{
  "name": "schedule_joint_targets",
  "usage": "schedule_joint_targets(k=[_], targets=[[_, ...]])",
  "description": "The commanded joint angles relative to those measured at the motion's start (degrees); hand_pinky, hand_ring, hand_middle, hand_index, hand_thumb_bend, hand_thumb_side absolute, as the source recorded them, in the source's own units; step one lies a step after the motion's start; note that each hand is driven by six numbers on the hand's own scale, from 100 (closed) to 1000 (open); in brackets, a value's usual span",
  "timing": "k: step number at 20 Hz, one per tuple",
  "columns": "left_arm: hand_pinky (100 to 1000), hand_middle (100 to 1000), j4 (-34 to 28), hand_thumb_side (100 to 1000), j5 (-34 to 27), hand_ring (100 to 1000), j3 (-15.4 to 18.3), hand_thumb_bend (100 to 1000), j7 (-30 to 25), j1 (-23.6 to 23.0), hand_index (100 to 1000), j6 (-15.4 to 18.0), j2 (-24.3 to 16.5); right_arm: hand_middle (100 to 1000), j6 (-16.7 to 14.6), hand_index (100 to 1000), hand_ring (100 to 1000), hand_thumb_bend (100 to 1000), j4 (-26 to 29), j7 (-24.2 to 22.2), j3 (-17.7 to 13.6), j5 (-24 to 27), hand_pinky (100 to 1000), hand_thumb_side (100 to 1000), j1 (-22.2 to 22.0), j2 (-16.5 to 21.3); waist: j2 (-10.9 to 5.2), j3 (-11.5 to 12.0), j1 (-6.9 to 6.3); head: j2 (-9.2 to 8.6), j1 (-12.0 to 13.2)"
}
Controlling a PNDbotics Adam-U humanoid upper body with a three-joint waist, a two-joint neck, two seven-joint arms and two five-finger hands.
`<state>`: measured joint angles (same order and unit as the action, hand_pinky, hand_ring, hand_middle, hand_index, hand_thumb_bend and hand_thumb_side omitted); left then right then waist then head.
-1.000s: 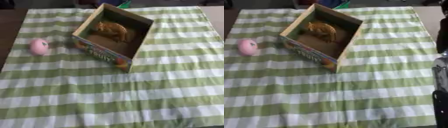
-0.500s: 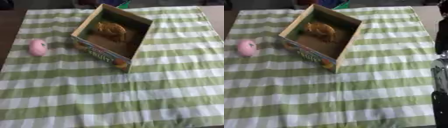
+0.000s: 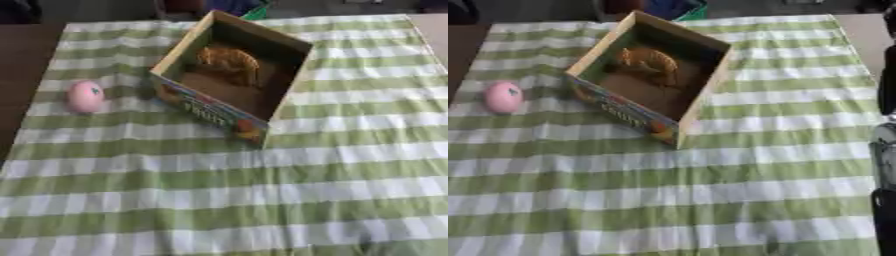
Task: Pick up objects on the table and place them in the box.
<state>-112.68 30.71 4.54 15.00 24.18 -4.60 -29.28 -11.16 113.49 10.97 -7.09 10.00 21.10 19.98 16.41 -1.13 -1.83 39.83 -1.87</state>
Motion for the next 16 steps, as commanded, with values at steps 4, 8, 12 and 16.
schedule_joint_targets(k=[4, 8, 12, 16], targets=[[597, 756, 6.12, 995, 4.66, 794, -6.62, 391, -4.21, 1.14, 916, -2.31, -8.71, 564, 0.25, 886, 838, 100, 1.11, -0.27, -0.35, -1.0, 748, 1000, 0.12, 2.79, -0.21, -0.13, -0.57, 0.94, -0.98], [605, 780, 11.0, 1000, 7.66, 811, -11.03, 503, -7.21, 3.56, 934, -2.85, -13.59, 562, 0.44, 886, 838, 100, 1.11, -0.47, -0.18, -1.1, 748, 1000, 0.01, 2.96, -0.2, -0.29, -0.5, 1.31, -1.21], [607, 785, 16.09, 1000, 10.79, 814, -11.31, 510, -10.34, 5.58, 938, -0.54, -18.68, 562, 0.52, 886, 838, 100, 1.11, -0.64, -0.01, -0.97, 748, 1000, 0.18, 2.62, -0.18, -0.75, -0.13, 1.36, -0.74], [617, 821, 21.25, 1000, 13.3, 839, -13.92, 756, -13.52, 6.73, 957, 2.59, -23.76, 558, 0.84, 883, 837, 100, 1.11, -1.2, 0.53, -0.69, 748, 1000, 0.44, 2.21, -0.35, -1.88, -0.08, 0.82, 0.61]])
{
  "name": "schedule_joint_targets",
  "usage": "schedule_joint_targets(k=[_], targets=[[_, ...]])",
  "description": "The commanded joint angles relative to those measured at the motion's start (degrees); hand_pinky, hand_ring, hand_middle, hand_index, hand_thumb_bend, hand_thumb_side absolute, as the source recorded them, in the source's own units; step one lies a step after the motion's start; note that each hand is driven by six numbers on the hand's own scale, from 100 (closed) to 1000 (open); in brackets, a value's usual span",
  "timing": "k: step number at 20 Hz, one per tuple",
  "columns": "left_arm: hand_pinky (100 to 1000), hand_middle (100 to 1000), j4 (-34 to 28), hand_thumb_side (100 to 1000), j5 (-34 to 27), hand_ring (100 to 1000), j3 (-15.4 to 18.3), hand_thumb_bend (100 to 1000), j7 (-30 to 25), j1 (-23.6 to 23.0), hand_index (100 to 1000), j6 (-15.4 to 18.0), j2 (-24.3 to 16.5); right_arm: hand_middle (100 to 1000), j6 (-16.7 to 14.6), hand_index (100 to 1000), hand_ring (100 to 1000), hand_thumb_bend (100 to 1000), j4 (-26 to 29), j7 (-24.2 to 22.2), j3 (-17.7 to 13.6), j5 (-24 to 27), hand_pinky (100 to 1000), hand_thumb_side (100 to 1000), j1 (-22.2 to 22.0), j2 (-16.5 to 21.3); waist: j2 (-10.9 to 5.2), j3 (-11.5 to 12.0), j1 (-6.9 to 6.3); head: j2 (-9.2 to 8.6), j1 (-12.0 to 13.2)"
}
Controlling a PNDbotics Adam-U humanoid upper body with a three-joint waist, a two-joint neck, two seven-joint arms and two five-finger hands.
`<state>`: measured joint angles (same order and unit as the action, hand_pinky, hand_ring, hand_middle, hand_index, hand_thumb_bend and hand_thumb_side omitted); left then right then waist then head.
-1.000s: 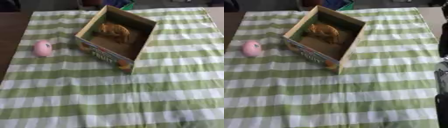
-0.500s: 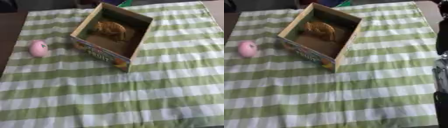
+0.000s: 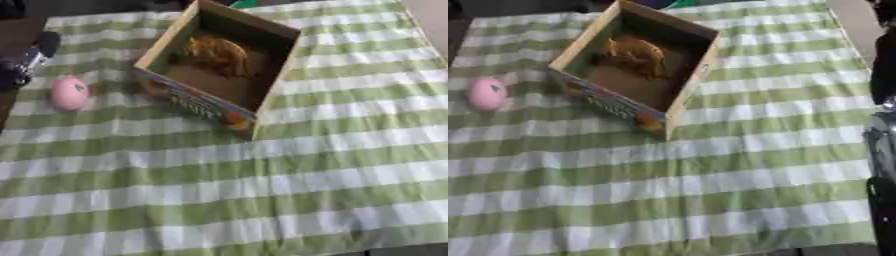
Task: Pick up objects on the table and place them in the box.
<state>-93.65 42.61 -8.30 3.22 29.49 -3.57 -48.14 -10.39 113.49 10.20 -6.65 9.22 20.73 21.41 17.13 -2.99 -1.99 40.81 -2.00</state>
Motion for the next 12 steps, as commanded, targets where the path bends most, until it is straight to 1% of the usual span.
schedule_joint_targets(k=[1, 6, 10, 11, 12], targets=[[618, 825, 3.54, 1000, 1.47, 841, -2.02, 759, -2.55, 2.12, 959, 2.37, -5.55, 558, 0.13, 883, 837, 100, 1.11, -0.53, 0.15, 0.15, 748, 1000, 0.85, 0.69, -1.09, -0.13, 0.12, -0.3, 0.97], [639, 861, 9.86, 990, 0.86, 871, -3.59, 809, -6.44, 4.4, 984, 6.26, -5.49, 554, 0.33, 882, 837, 100, 1.11, -0.83, 0.29, 0.26, 748, 1000, 0.81, 0.65, -1.06, -0.32, 0.17, -0.68, 1.3], [661, 878, 15.0, 939, -0.44, 892, -4.16, 763, -9.6, 5.48, 1000, 9.42, -5.25, 553, 0.52, 881, 837, 100, 1.11, -1.07, 0.5, 0.31, 748, 1000, 0.77, 0.63, -1.02, -0.32, 0.03, -0.84, 1.48], [666, 882, 16.31, 895, -1.02, 895, -4.41, 739, -10.41, 5.92, 1000, 10.23, -5.09, 552, 0.57, 880, 837, 100, 1.11, -1.11, 0.53, 0.31, 749, 1000, 0.77, 0.63, -1.01, -0.33, 0.0, -0.88, 1.53], [667, 884, 17.69, 876, -1.72, 896, -4.97, 734, -11.26, 6.43, 1000, 11.08, -4.86, 552, 0.64, 880, 837, 100, 1.11, -1.17, 0.59, 0.33, 749, 1000, 0.77, 0.6, -0.98, -0.39, -0.05, -0.91, 1.59]])
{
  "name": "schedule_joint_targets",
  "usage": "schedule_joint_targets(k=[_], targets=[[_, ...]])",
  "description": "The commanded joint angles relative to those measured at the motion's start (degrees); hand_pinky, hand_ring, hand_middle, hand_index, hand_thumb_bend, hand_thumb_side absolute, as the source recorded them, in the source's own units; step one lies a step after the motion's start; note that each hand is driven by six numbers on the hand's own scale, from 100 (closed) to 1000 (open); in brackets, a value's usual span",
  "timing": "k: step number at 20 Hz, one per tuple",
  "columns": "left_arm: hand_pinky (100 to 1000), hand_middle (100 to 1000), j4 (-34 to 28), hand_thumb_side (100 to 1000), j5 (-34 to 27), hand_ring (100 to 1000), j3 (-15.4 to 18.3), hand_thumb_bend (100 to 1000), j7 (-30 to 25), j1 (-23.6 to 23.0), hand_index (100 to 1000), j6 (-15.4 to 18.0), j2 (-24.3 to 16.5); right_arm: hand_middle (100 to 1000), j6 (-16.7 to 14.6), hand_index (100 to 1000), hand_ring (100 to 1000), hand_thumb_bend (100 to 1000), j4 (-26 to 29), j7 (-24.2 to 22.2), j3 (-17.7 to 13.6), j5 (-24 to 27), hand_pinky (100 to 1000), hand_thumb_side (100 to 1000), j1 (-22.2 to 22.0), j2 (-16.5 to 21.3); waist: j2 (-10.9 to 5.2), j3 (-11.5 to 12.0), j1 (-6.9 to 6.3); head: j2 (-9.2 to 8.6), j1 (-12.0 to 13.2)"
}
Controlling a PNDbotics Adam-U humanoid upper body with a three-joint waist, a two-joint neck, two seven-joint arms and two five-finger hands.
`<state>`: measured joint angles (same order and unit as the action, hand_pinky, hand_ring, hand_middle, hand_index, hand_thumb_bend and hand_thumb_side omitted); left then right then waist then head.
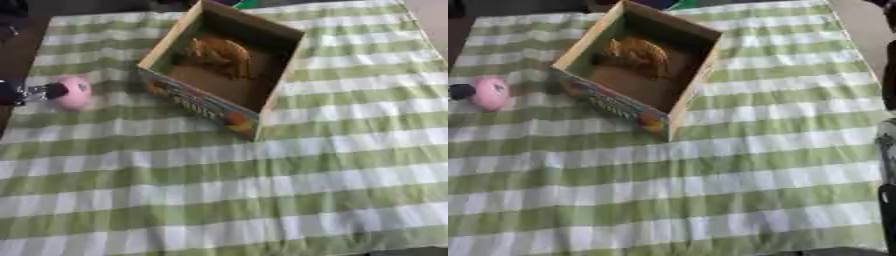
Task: Pick up objects on the table and place them in the box.
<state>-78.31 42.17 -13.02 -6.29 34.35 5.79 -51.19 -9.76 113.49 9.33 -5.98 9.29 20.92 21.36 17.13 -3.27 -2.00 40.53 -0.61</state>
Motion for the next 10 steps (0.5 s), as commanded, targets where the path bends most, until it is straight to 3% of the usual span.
schedule_joint_targets(k=[1, 8, 10], targets=[[666, 883, 3.57, 870, -1.82, 896, -0.67, 742, -2.55, 2.12, 1000, 2.51, -1.63, 551, 0.07, 879, 837, 100, 1.11, -0.36, -0.03, 0.27, 749, 1000, 0.57, 0.63, -0.97, -0.15, -0.07, -0.65, 0.23], [662, 878, 8.64, 843, -0.32, 895, 0.49, 740, -8.25, 4.88, 1000, 7.73, -0.94, 549, 0.31, 879, 837, 100, 1.11, -0.61, 0.09, 0.24, 749, 1000, 0.47, 0.59, -0.93, -0.26, -0.12, -0.87, 0.2], [640, 859, 9.48, 797, 0.29, 877, 1.3, 666, -9.89, 5.48, 995, 7.74, -0.5, 546, 0.38, 877, 838, 100, 1.11, -0.68, 0.18, 0.25, 750, 1000, 0.52, 0.47, -0.72, -0.7, -0.21, -1.34, 0.46]])
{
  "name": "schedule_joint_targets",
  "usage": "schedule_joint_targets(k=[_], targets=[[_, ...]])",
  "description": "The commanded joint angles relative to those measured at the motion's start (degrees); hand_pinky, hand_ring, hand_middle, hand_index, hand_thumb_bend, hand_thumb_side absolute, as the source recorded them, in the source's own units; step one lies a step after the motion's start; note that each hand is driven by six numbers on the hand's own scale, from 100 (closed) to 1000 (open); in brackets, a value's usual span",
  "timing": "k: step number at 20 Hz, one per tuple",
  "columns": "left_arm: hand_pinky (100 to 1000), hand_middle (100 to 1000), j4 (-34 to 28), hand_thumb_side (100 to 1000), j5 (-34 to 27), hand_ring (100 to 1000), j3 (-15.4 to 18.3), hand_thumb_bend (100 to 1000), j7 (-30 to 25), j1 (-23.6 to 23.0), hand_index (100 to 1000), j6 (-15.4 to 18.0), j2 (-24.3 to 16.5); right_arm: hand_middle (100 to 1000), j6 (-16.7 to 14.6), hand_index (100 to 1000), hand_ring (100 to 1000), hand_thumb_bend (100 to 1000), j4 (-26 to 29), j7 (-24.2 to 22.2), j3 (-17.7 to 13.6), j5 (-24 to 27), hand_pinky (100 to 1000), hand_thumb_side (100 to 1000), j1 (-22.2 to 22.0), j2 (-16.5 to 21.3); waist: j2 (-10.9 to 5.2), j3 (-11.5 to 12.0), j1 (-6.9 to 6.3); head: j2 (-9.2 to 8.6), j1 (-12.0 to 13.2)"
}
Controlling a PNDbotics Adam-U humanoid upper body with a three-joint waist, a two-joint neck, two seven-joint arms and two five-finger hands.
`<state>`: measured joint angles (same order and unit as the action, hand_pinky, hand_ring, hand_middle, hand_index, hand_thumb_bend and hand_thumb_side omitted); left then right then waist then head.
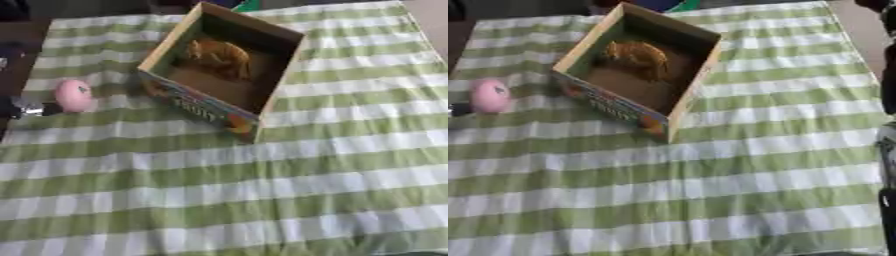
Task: Pick up objects on the table and place them in the box.
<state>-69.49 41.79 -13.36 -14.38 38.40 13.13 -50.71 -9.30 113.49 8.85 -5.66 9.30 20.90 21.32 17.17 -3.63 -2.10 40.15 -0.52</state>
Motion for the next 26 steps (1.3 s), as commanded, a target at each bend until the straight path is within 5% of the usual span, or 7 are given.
schedule_joint_targets(k=[1, 8, 26], targets=[[640, 859, 1.65, 797, 1.08, 877, 1.9, 666, -2.6, 2.02, 995, -0.11, -0.51, 546, -0.02, 877, 838, 100, 1.11, -0.28, -0.08, 0.25, 750, 1000, 0.58, 0.43, -0.68, -0.59, -0.16, -1.15, 0.52], [599, 806, 4.31, 761, 1.56, 835, 2.68, 560, -8.41, 5.37, 967, -2.65, 2.02, 541, 0.36, 875, 839, 100, 1.11, -0.58, -0.07, 0.02, 752, 1000, 0.5, 0.26, 0.07, -1.12, -0.3, -1.69, 0.66], [540, 757, 3.02, 688, 3.55, 792, 4.34, 529, -20.33, 6.86, 874, -5.61, 4.24, 538, 0.54, 874, 841, 100, 1.11, -0.68, -0.24, -0.08, 755, 1000, 0.69, -0.21, 1.07, -1.71, -0.15, -2.32, 1.43]])
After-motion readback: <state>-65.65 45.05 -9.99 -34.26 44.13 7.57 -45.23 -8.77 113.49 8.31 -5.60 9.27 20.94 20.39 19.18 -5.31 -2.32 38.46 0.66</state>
